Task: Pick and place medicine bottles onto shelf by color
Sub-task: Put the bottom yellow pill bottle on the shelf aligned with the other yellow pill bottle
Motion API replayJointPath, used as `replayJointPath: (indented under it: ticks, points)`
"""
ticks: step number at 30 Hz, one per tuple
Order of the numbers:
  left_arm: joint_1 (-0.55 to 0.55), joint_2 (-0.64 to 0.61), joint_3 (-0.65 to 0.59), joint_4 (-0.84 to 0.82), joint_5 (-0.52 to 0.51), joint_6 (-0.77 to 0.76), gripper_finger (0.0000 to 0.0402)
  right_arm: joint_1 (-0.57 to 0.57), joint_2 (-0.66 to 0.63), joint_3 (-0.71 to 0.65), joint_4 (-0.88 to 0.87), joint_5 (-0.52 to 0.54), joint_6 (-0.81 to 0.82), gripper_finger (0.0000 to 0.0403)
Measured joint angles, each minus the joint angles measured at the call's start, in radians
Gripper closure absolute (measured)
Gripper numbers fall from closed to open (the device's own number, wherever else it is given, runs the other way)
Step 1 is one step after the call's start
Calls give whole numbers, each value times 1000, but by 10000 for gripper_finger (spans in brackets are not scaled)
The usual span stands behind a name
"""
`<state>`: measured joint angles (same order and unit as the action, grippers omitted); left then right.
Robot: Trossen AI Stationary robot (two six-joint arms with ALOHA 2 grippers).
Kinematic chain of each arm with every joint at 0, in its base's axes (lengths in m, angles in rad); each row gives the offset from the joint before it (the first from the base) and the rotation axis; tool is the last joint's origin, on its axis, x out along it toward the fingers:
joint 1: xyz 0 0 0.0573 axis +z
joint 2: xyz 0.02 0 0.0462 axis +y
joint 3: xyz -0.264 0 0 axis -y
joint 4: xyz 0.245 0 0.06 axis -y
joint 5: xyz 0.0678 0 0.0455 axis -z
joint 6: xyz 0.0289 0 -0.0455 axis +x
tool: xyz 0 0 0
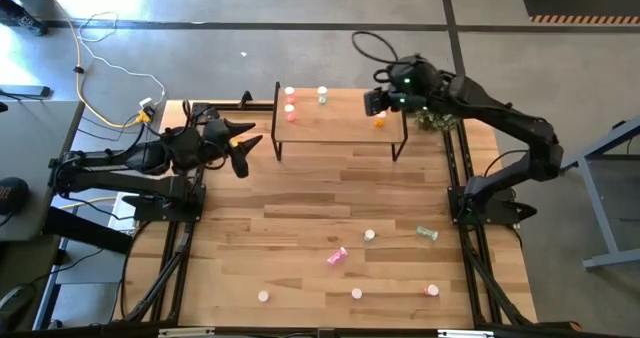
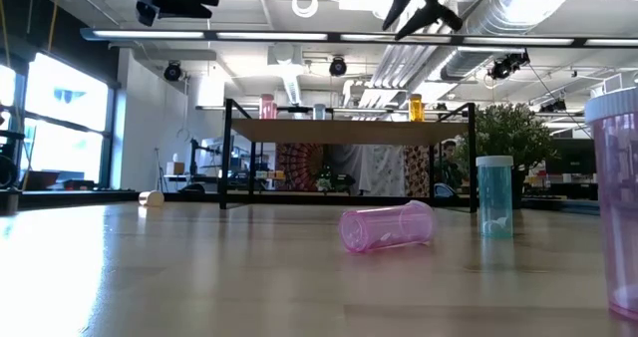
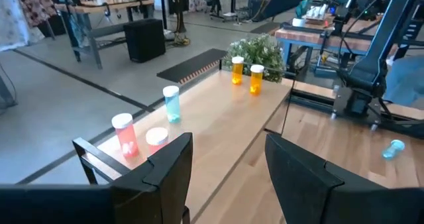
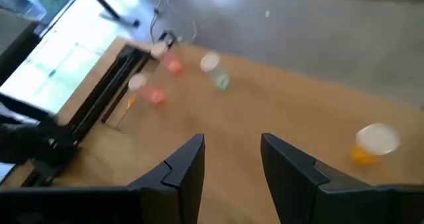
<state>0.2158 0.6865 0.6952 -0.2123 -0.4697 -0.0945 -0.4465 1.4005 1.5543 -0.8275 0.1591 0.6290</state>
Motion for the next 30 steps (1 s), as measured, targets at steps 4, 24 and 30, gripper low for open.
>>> replayJointPath:
  ticks: [4, 24, 30]
  points:
    - [30, 1, 0, -6, 33, 0, 222, 0, 55, -2, -8, -52, 4, 265]
    - [74, 1, 0, -9, 73, 0, 222, -11, 180, -2, -170, -49, 73, 265]
    - [74, 1, 0, -9, 72, 0, 222, -32, 180, -2, -171, -45, 72, 265]
